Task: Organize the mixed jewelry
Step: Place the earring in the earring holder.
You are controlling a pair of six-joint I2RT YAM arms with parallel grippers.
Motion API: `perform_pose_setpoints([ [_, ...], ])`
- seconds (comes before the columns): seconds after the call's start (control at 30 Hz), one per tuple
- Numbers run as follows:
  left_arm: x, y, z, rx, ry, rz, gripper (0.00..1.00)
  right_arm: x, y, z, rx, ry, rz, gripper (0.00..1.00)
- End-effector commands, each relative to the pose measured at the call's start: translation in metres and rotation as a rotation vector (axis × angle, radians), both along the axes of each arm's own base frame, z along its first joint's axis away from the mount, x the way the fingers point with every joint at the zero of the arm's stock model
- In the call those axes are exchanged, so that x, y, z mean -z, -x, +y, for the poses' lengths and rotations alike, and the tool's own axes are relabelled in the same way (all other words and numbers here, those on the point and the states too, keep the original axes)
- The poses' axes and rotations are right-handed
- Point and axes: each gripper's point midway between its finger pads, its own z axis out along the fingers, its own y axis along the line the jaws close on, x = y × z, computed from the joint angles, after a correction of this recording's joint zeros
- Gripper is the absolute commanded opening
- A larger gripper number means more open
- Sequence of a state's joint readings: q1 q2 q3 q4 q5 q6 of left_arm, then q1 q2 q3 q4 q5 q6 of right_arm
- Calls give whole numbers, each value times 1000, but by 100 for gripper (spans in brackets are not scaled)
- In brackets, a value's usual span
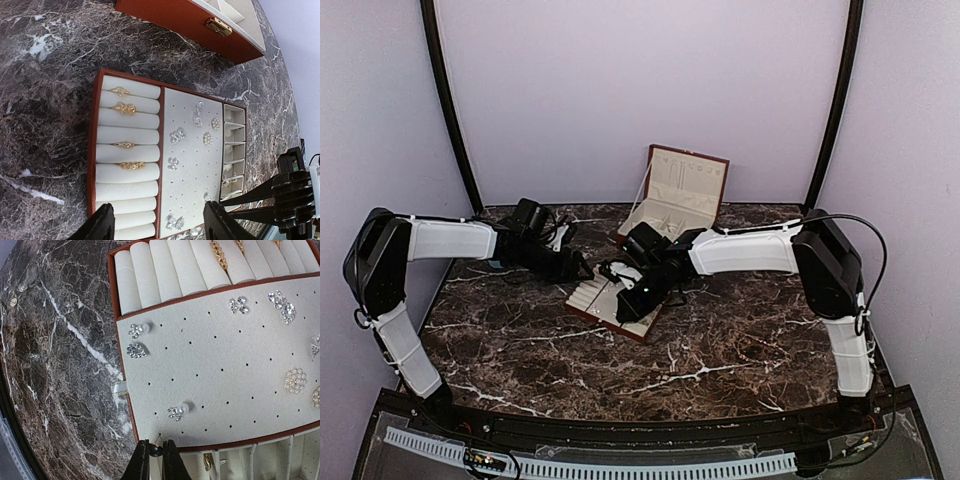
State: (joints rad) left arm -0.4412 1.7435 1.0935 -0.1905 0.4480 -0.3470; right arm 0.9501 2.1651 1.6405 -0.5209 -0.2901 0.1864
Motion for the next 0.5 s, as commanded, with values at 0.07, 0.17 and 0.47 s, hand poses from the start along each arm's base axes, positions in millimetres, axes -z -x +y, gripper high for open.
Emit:
perform_pose_setpoints([
  [0.07, -11, -2, -3, 11, 14, -13, 64, 5, 0, 5, -11, 14, -12, 7],
  [0.17, -12, -2, -4, 11, 17, -14, 64, 6, -1, 5, -11, 19, -14, 7],
  [0.47, -13, -1, -5, 13, 24, -12, 64, 10, -3, 6, -11, 52, -30, 8],
])
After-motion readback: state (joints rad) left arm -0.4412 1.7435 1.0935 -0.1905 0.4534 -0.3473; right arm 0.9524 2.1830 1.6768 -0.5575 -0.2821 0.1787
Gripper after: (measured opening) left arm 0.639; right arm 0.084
